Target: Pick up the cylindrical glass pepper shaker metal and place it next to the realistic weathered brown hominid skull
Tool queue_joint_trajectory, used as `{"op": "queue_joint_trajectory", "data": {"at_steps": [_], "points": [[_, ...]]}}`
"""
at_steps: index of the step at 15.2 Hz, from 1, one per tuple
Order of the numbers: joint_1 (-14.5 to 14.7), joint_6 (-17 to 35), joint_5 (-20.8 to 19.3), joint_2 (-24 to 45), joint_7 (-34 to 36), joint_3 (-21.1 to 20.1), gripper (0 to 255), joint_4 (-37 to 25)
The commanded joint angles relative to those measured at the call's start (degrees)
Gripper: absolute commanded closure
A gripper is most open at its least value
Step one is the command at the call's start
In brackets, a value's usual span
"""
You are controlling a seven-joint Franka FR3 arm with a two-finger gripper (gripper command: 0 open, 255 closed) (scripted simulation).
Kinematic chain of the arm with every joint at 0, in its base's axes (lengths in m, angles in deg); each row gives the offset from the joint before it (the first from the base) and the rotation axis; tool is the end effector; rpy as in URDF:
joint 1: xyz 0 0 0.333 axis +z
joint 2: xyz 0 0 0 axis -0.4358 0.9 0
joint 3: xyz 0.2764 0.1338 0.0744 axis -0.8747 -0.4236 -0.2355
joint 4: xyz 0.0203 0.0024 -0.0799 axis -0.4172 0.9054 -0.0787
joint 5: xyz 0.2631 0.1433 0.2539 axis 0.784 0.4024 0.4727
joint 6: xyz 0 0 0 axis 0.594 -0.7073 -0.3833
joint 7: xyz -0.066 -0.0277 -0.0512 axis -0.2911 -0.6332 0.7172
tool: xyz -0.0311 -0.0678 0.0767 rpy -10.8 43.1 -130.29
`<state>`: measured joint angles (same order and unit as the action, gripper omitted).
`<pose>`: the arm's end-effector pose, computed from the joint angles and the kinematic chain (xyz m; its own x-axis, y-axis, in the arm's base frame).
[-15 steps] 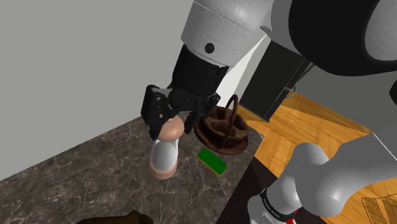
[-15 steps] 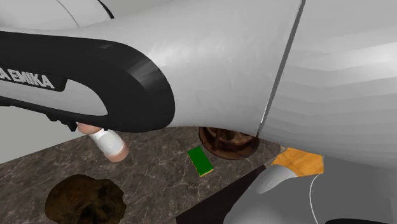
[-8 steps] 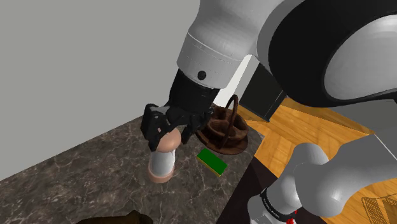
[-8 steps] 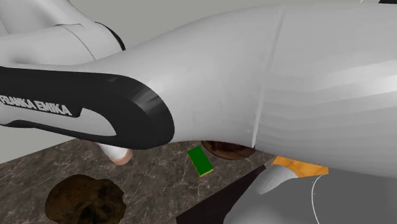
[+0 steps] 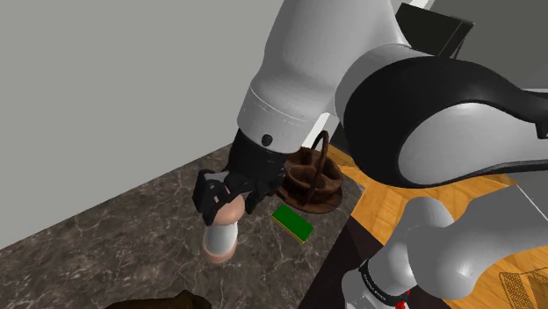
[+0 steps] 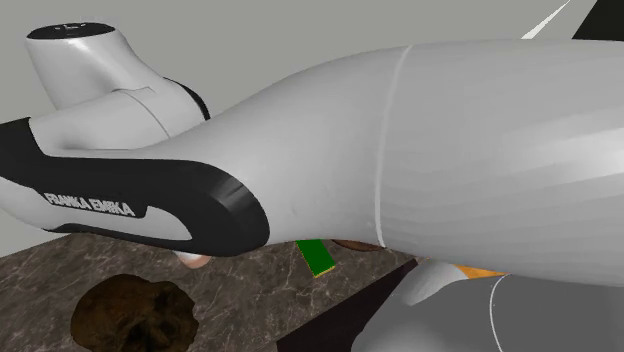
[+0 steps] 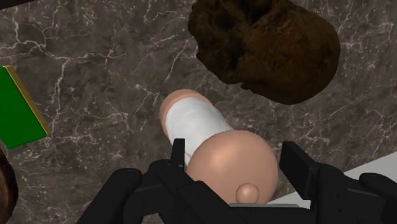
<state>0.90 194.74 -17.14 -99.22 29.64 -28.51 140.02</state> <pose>0.2648 0.3787 0.5467 0.9926 -0.1159 0.0361 -0.1084 -0.9800 -0.1669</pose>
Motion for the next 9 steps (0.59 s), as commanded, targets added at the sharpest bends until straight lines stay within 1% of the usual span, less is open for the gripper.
{"op": "queue_joint_trajectory", "data": {"at_steps": [1, 9], "points": [[0.1, 1.5, 0.2, 0.1, 0.0, -0.3, 255, 1.4], [0.3, 7.8, 0.7, 1.1, -0.4, -1.2, 255, 6.7]]}}
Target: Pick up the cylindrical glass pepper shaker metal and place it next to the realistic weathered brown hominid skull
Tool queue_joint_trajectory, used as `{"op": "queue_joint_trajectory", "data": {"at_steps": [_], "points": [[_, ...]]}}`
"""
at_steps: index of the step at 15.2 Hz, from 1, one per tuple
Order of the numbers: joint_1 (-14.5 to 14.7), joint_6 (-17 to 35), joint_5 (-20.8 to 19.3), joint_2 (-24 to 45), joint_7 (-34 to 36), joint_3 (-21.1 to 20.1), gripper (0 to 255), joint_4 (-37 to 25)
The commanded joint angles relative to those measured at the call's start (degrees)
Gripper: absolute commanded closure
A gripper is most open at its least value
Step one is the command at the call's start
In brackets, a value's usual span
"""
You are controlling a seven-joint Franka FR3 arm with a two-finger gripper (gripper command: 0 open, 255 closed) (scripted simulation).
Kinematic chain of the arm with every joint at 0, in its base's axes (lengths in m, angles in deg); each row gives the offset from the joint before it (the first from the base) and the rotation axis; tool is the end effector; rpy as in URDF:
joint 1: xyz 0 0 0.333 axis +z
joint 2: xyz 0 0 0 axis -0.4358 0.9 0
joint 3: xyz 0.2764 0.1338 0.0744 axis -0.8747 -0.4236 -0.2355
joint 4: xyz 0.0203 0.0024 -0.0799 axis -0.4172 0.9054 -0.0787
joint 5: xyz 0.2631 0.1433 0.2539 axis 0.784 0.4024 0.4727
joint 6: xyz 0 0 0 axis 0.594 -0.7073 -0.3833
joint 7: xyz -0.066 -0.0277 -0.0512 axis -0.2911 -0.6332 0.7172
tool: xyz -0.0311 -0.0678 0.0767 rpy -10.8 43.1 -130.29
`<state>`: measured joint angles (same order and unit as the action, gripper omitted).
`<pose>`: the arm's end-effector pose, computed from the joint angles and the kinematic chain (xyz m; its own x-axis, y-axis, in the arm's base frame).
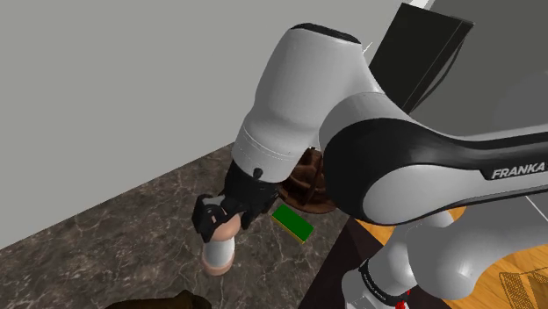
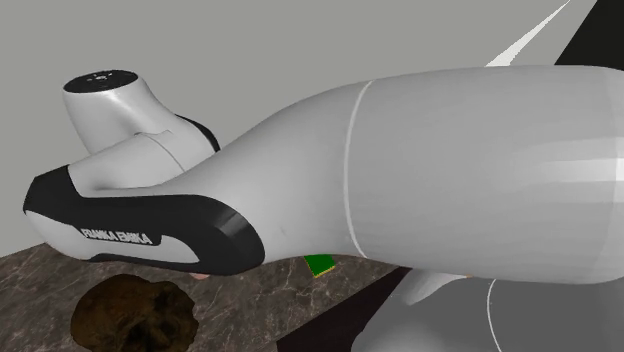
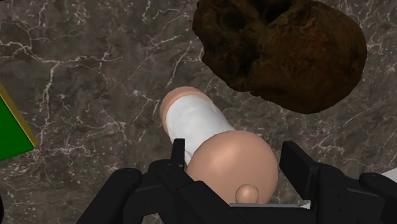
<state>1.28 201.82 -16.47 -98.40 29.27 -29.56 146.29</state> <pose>0.2631 0.3788 0.4987 0.9926 -0.1161 0.0361 -0.1086 -0.9800 -0.1667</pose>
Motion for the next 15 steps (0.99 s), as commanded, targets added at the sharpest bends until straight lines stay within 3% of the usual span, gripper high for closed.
{"op": "queue_joint_trajectory", "data": {"at_steps": [1, 15], "points": [[0.0, 1.6, 0.0, 0.5, -0.1, -0.2, 255, 1.0], [0.1, 13.2, 0.2, 4.9, -0.3, -2.2, 255, 8.4]]}}
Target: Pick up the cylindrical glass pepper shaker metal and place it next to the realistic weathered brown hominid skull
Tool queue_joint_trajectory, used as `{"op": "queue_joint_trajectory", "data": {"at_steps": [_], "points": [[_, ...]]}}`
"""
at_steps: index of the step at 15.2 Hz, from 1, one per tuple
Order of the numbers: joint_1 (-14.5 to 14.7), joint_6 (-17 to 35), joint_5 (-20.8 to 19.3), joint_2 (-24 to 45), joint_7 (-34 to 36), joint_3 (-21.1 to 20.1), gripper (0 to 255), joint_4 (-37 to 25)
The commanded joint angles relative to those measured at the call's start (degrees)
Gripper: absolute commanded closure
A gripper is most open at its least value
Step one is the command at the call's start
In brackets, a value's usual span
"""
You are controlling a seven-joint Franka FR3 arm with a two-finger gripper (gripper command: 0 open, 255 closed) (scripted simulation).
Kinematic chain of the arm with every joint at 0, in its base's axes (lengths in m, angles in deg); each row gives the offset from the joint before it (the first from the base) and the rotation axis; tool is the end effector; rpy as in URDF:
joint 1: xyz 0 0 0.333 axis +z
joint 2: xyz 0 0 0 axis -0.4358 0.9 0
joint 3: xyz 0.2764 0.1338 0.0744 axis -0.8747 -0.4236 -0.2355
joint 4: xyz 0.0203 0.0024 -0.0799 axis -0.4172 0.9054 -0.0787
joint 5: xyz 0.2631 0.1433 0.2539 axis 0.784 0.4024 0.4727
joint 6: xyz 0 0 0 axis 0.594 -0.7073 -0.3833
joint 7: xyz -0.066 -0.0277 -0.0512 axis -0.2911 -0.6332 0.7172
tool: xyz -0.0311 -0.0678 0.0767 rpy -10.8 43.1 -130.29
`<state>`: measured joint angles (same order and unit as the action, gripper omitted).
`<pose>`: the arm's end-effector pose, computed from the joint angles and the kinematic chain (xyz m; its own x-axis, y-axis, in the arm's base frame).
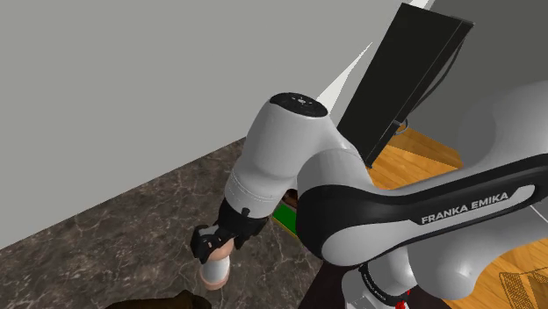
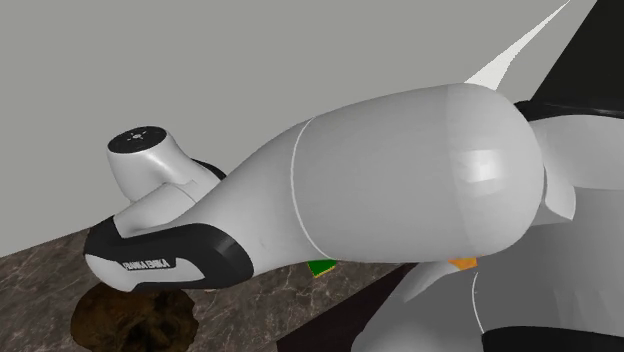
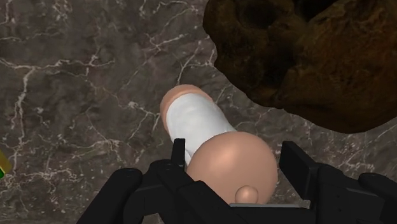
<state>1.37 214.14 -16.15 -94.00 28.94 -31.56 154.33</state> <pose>0.2638 0.3787 0.4202 0.9926 -0.1159 0.0361 -0.1084 -0.9800 -0.1668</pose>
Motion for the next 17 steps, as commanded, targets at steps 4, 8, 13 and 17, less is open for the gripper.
{"op": "queue_joint_trajectory", "data": {"at_steps": [4, 8, 13, 17], "points": [[-0.1, 2.3, -0.1, 1.2, 0.1, -0.4, 255, 1.1], [-0.1, 2.3, -0.1, 1.2, 0.1, -0.4, 255, 1.1], [-0.1, 2.4, -0.1, 1.2, 0.1, -0.4, 0, 1.1], [0.1, -2.0, 0.4, -1.6, -0.4, 0.6, 0, -0.4]]}}
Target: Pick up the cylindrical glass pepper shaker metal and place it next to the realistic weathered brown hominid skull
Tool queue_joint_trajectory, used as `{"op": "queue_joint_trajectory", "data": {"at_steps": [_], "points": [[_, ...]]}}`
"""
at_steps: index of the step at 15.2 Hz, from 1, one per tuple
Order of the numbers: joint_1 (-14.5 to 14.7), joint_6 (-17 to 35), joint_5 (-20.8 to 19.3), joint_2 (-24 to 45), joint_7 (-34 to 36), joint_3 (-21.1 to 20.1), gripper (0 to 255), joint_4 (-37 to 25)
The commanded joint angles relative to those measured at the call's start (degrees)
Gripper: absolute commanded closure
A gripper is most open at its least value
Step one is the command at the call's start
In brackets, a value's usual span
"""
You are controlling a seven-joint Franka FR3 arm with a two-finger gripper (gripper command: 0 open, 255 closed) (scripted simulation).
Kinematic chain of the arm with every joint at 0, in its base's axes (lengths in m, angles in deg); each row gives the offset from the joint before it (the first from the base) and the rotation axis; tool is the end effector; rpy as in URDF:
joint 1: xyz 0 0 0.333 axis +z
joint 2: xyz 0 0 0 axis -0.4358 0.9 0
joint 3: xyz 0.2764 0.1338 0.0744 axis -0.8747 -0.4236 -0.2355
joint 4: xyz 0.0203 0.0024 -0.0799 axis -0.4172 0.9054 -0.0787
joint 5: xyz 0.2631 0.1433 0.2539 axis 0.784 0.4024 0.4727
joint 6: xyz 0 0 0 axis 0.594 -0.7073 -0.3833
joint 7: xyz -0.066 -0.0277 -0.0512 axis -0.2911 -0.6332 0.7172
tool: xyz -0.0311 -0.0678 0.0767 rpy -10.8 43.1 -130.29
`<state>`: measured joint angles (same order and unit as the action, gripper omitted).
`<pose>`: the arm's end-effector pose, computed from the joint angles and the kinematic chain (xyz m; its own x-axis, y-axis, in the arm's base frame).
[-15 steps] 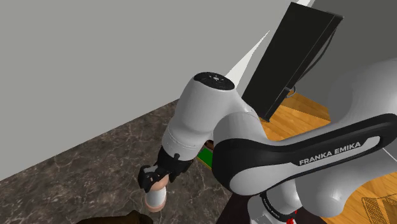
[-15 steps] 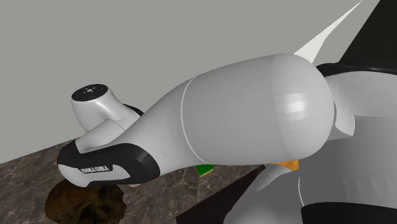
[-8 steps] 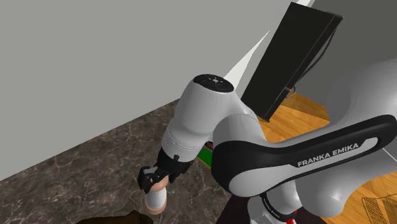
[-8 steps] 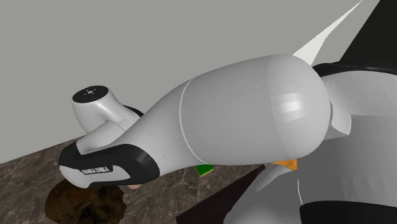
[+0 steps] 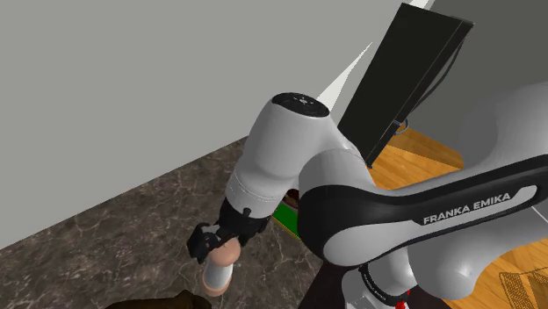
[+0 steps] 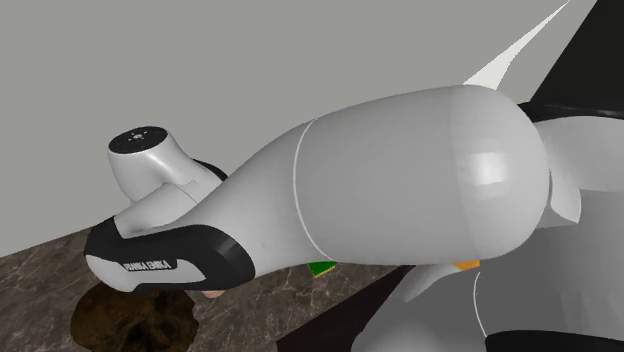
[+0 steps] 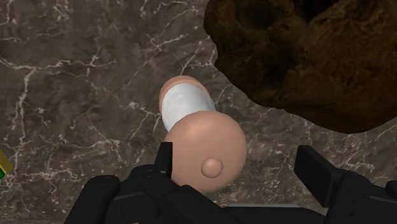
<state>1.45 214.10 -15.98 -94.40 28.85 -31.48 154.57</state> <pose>0.2628 0.3775 0.4211 0.9925 -0.1165 0.0374 -0.1087 -0.9797 -0.1683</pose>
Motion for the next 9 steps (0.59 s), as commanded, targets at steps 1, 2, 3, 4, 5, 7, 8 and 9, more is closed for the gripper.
{"op": "queue_joint_trajectory", "data": {"at_steps": [1, 2, 3, 4, 5, 7, 8, 9], "points": [[0.1, -4.1, 0.3, -2.5, -0.5, 1.0, 0, -1.6], [0.1, -5.8, 0.4, -3.4, -0.7, 1.4, 0, -2.3], [0.1, -5.8, 0.4, -3.4, -0.7, 1.4, 0, -2.3], [0.1, -5.8, 0.4, -3.4, -0.7, 1.4, 0, -2.3], [0.1, -5.8, 0.4, -3.4, -0.7, 1.4, 0, -2.3], [0.1, -5.8, 0.4, -3.4, -0.7, 1.4, 0, -2.3], [0.1, -5.8, 0.4, -3.4, -0.7, 1.4, 0, -2.3], [0.1, -5.8, 0.4, -3.4, -0.7, 1.4, 0, -2.3]]}}
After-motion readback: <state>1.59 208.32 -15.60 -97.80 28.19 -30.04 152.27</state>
